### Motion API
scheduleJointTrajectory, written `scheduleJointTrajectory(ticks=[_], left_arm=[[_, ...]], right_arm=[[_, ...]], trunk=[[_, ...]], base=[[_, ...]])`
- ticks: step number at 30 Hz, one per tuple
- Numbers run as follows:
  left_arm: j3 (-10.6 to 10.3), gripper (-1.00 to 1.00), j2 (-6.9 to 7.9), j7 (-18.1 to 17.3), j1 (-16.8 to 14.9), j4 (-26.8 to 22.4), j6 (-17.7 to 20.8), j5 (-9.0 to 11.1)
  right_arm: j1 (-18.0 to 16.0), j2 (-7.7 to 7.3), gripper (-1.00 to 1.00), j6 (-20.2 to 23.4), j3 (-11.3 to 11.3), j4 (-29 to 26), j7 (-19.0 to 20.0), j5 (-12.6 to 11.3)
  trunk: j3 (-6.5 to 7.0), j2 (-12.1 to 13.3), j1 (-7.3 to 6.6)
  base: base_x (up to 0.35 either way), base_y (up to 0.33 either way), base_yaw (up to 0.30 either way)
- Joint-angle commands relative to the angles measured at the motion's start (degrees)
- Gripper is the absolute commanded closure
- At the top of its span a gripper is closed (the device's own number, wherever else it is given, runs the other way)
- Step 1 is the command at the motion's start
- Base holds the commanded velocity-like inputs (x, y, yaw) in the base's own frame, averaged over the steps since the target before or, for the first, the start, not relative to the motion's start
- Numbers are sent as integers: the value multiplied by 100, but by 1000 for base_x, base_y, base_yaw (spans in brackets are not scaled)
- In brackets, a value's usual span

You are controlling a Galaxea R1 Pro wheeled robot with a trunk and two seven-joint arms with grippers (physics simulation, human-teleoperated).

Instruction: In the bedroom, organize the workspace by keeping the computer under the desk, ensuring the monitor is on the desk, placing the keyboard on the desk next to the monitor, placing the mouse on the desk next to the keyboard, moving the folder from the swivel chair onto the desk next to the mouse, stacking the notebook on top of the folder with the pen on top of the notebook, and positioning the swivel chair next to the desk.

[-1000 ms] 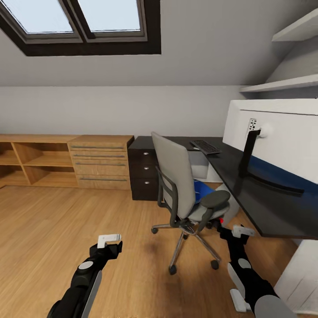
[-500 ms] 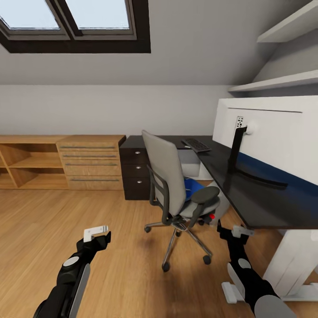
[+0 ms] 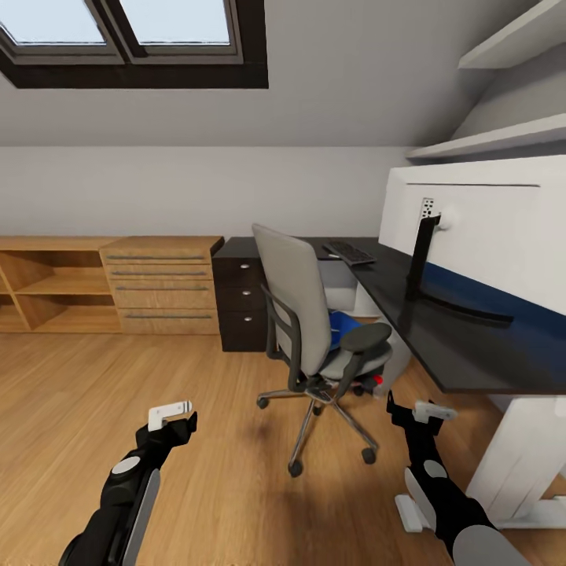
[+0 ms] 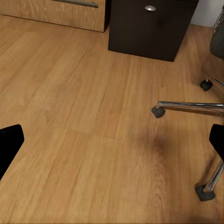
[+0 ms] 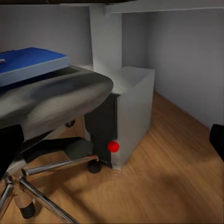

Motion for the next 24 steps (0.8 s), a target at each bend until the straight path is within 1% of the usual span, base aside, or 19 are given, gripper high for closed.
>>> scheduleJointTrajectory(ticks=[1, 3, 13, 24], left_arm=[[4, -100, -4, 13, -3, -4, 30, -3], [4, -100, -3, 12, -3, 10, 30, -8], [4, -100, 5, 9, -3, 180, 25, -13], [4, -100, 6, 3, -3, 203, 29, -21]], right_arm=[[-4, -2, -100, -26, 13, 3, 4, -53], [-4, -2, -100, -28, 13, 3, 4, -53], [-4, -2, -100, -56, 5, 3, -7, -60], [-4, -2, -100, -69, -1, 3, -20, -62]], trunk=[[-24, -44, 21], [-60, -124, 65], [-60, -124, 65], [-60, -124, 65]], base=[[0, 0, 0], [0, 0, 0], [6, 0, 0], [207, 0, 0]])
